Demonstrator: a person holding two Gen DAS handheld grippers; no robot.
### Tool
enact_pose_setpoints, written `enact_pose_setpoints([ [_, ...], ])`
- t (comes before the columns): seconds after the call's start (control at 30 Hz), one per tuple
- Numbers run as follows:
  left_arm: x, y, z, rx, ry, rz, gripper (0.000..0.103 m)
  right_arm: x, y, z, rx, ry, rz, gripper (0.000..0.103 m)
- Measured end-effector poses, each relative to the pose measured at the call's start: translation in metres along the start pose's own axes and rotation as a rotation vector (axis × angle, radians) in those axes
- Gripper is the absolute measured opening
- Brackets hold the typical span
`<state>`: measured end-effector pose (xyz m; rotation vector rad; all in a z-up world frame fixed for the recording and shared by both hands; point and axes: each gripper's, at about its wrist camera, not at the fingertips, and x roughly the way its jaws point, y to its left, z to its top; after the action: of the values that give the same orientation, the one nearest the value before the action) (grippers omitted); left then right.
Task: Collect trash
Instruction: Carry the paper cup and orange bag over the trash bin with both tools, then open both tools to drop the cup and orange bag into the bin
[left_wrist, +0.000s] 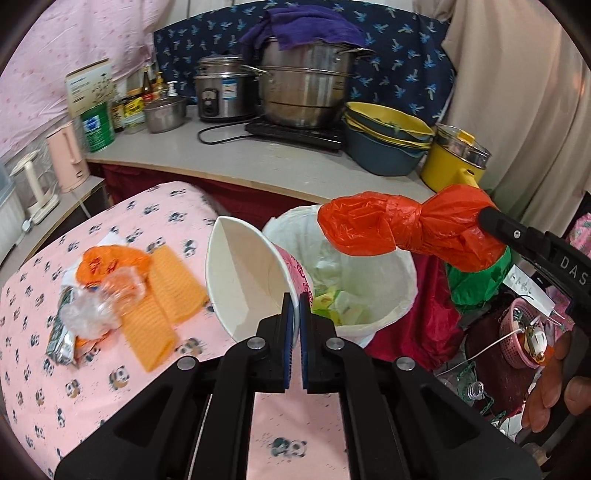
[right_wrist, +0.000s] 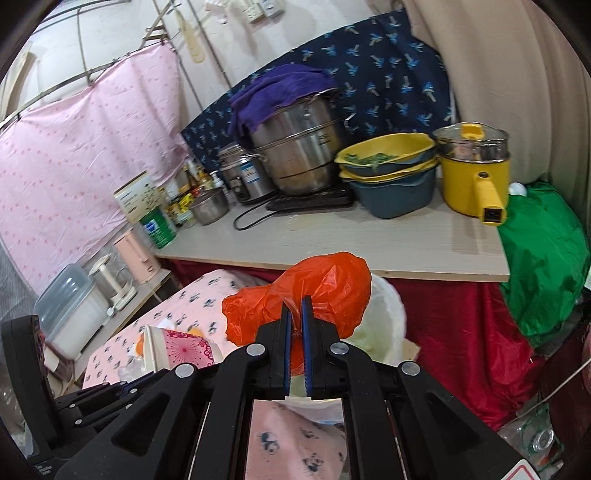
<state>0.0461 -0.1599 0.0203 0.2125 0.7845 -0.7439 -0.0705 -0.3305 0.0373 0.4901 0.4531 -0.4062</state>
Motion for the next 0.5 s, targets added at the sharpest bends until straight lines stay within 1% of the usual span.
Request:
enact_pose_setpoints([
  [0.2, 0.023, -0.023, 0.013, 0.033, 0.016, -0.042, 0.003, -0.001, -0.032, 0.001, 0.041, -0.01, -0.054, 0.005],
  [0.5, 0.059, -0.04, 0.026, 0.062, 0.047, -0.089, 0.003, 0.01, -0.055, -0.002, 0.077, 0.005, -0.094, 0.005],
])
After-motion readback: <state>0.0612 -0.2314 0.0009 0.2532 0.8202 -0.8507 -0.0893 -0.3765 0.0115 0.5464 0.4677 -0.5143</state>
